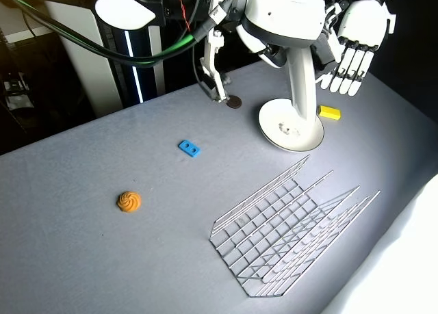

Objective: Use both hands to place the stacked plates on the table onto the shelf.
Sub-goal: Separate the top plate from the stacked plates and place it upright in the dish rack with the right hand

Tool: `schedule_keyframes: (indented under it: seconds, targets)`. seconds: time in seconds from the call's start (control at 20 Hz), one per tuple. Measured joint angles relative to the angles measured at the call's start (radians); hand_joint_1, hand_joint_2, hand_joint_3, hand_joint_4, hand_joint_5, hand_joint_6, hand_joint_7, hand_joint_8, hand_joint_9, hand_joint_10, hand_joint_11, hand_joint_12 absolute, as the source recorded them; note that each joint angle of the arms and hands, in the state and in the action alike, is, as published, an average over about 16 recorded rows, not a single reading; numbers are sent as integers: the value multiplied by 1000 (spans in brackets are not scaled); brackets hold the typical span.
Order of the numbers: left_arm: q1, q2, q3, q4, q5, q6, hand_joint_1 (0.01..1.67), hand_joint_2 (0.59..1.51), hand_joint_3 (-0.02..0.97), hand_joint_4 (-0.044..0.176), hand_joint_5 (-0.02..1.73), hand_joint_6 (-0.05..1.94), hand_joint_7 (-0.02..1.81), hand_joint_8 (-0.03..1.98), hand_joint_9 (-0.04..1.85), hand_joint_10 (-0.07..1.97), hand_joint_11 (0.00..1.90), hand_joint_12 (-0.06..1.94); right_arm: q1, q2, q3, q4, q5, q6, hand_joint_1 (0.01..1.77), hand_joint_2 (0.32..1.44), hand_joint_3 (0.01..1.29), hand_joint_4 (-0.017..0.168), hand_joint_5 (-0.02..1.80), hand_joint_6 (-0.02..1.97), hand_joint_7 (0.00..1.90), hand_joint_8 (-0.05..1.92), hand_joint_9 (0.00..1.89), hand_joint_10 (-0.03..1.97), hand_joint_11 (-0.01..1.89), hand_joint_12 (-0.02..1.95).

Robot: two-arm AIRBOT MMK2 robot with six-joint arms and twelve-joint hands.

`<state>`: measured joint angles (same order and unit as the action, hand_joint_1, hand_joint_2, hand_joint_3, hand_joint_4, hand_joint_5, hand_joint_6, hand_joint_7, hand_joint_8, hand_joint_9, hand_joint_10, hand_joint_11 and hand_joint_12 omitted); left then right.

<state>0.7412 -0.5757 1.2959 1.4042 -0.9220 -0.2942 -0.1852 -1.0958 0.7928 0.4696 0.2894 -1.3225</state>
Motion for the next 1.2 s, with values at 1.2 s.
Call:
schedule_keyframes:
  seconds: [1.2]
  targets:
    - [-42, -82, -19, 97, 25, -17, 23, 1031, 21, 0, 145, 7, 117, 11, 81, 10, 21, 157, 21, 132, 87, 288, 67, 236, 1346, 1000, 13, -4, 863, 1144, 898, 1040, 826, 1255, 688, 1145]
